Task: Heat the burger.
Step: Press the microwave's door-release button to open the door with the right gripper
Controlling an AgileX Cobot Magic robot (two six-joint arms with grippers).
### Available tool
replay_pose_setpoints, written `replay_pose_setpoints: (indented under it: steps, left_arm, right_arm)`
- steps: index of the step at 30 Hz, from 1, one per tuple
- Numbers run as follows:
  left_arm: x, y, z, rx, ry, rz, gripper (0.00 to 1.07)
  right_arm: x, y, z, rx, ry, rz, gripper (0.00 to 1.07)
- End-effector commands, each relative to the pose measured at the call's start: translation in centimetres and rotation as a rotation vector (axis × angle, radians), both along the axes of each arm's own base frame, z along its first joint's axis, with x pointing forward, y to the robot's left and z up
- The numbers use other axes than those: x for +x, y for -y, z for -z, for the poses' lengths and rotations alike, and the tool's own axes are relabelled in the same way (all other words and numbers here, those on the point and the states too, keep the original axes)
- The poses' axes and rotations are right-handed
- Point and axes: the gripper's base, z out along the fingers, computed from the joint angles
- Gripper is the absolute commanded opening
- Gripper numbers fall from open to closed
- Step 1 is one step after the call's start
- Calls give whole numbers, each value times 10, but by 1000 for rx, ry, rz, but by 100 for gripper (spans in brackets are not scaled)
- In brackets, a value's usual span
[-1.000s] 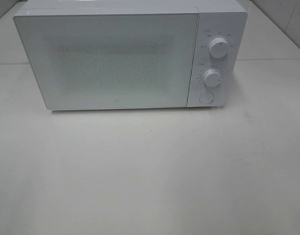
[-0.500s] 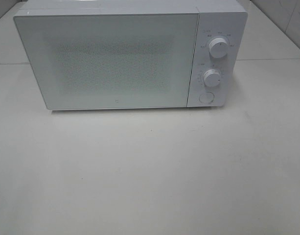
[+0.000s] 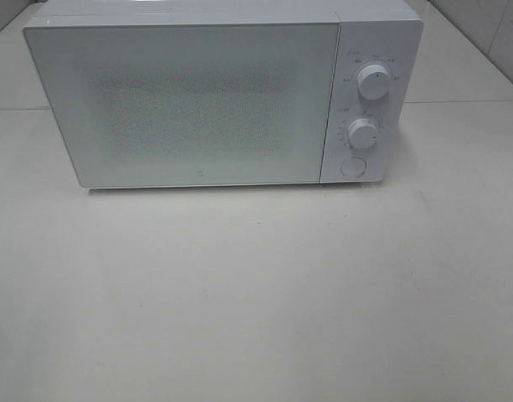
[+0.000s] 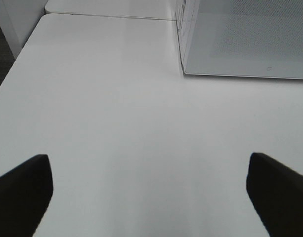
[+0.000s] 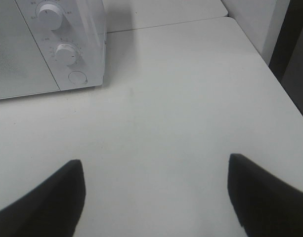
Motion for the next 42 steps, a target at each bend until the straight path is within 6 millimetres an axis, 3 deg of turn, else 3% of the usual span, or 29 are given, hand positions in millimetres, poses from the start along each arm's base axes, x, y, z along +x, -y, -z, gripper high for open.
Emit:
replay_pose_setpoints:
  steps: [1, 22, 27, 33, 42]
  left_arm:
    - [-2, 0, -1, -6, 33, 0, 100]
    - [-2, 0, -1, -5, 33, 0, 100]
    - [-2, 0, -1, -4, 33, -1, 100]
    - [-2, 0, -1, -4, 33, -1, 100]
    - [-2, 0, -1, -4, 33, -1, 100]
  right_arm:
    - [0, -4, 5, 13, 27, -19, 76]
    - [6, -4, 9, -6, 51, -33, 76]
    - [4, -5, -2, -24, 103, -44, 76]
    - [19, -5, -17, -49, 147, -55, 76]
    - [59, -6, -30, -55, 197, -65, 76]
